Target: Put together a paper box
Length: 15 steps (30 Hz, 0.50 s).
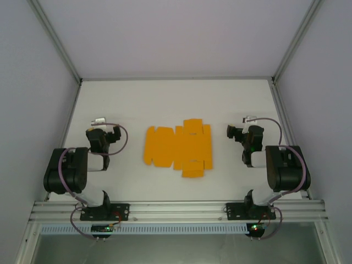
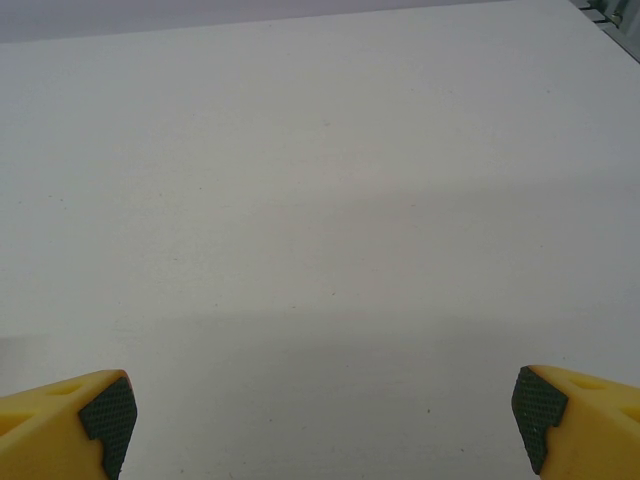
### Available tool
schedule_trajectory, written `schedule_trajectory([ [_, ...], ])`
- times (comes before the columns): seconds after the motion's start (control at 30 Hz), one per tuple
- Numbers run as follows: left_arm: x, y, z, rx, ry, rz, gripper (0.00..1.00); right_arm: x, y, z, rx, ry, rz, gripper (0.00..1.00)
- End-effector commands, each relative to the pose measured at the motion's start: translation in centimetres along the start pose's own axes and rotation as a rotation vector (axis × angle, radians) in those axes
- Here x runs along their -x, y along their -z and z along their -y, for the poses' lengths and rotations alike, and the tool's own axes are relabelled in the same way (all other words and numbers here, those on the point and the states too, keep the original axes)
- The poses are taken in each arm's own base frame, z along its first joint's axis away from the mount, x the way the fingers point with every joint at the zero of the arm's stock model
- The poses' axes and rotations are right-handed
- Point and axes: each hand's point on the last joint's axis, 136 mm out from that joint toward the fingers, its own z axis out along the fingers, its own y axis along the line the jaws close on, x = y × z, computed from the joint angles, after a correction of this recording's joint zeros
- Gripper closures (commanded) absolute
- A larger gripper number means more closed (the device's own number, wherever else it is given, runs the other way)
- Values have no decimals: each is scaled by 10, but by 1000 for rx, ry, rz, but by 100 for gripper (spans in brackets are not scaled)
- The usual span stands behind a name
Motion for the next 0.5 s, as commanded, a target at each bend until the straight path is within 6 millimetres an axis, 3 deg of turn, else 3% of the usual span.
schedule_trajectory([
  [0.0, 14, -4, 6, -21, -9, 32, 1, 6, -3, -4, 14, 19, 5, 1],
  [0.27, 14, -3, 5, -20, -9, 34, 0, 7, -2, -4, 25, 16, 11, 1],
  [0.47, 27, -3, 3, -3, -7, 11, 0, 8, -1, -2, 23, 6, 19, 1],
])
